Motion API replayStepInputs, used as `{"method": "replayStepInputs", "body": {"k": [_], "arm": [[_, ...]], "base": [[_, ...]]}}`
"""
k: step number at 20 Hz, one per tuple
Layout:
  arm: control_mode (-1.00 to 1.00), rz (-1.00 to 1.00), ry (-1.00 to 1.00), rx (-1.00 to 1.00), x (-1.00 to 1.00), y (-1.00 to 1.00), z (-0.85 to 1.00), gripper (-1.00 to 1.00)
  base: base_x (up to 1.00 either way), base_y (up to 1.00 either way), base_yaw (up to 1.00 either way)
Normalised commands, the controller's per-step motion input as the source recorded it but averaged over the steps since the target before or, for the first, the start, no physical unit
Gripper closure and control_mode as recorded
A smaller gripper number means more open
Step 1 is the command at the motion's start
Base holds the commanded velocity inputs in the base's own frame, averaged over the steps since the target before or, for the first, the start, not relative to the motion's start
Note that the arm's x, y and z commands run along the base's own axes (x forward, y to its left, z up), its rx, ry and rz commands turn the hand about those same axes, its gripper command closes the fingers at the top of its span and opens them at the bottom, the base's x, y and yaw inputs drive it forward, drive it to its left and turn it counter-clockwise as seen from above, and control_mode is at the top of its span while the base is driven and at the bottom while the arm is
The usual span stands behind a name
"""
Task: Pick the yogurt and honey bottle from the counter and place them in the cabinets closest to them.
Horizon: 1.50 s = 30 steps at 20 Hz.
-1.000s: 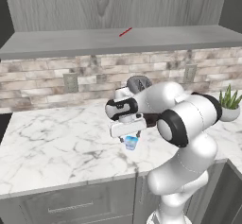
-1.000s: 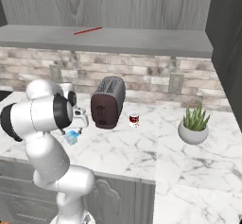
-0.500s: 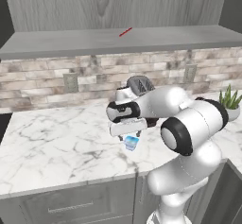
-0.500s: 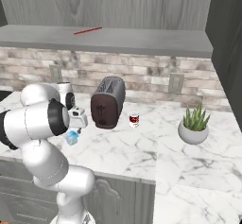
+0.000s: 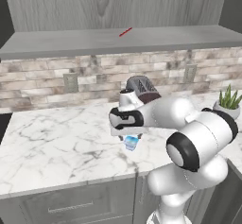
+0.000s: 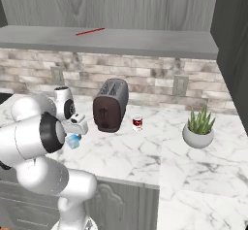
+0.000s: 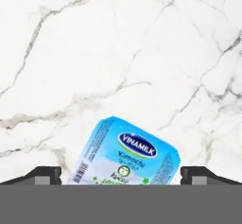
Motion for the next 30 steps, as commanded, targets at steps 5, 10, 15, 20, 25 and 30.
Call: {"method": "replayStepInputs", "body": {"k": [5, 10, 15, 20, 25, 30], "arm": [[-1.00, -0.21, -0.10, 0.00, 0.00, 0.00, 0.00, -1.00], [-1.00, -0.21, -0.06, 0.00, 0.00, 0.00, 0.00, -1.00], [-1.00, -0.17, -0.05, 0.00, 0.00, 0.00, 0.00, -1.00], [-1.00, -0.14, -0.05, 0.00, 0.00, 0.00, -0.10, -1.00], [-1.00, -0.10, -0.05, 0.00, 0.00, -0.07, -0.21, -1.00], [-1.00, -0.06, -0.02, 0.00, 0.00, -0.10, -0.32, -1.00]], "base": [[0.00, 0.00, 0.00], [0.00, 0.00, 0.00], [0.00, 0.00, 0.00], [0.00, 0.00, 0.00], [0.00, 0.00, 0.00], [0.00, 0.00, 0.00]]}}
